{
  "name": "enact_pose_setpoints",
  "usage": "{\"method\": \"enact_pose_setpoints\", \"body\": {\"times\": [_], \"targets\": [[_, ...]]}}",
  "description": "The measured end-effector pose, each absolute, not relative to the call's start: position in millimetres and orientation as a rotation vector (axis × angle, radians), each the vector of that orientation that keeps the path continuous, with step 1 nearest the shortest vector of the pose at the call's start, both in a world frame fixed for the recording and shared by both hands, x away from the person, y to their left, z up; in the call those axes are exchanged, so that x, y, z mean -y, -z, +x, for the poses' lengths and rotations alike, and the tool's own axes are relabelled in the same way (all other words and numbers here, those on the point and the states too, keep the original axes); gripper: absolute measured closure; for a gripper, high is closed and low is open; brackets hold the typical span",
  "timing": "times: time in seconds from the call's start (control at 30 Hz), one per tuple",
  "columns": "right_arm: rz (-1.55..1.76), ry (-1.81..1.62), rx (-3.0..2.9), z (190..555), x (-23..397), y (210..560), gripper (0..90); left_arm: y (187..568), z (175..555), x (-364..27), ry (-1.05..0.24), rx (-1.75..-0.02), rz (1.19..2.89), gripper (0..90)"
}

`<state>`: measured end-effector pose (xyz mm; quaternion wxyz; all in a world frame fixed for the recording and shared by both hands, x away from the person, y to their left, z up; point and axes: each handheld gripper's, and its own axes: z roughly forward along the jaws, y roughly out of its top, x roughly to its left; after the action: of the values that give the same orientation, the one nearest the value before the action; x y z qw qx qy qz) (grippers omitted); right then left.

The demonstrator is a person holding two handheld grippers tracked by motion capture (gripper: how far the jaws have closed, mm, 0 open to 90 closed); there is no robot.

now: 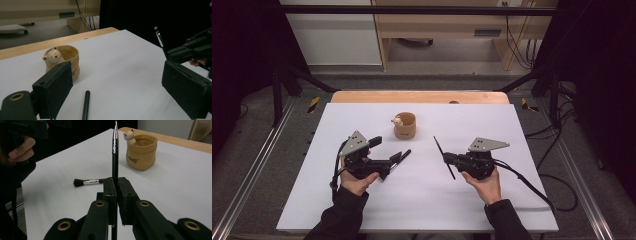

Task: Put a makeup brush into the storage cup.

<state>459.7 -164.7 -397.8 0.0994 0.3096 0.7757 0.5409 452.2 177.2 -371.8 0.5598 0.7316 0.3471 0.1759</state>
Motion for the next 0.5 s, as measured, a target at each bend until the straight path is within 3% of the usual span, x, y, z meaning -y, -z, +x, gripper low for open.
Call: {"method": "enact_pose_setpoints", "body": {"times": [0.5], "targets": [[0.908, -1.613, -2.297, 458.7, 160.1, 398.7, 85.7, 367.8, 455.8, -158.5, -0.388, -0.797, 1.692, 9.3]]}}
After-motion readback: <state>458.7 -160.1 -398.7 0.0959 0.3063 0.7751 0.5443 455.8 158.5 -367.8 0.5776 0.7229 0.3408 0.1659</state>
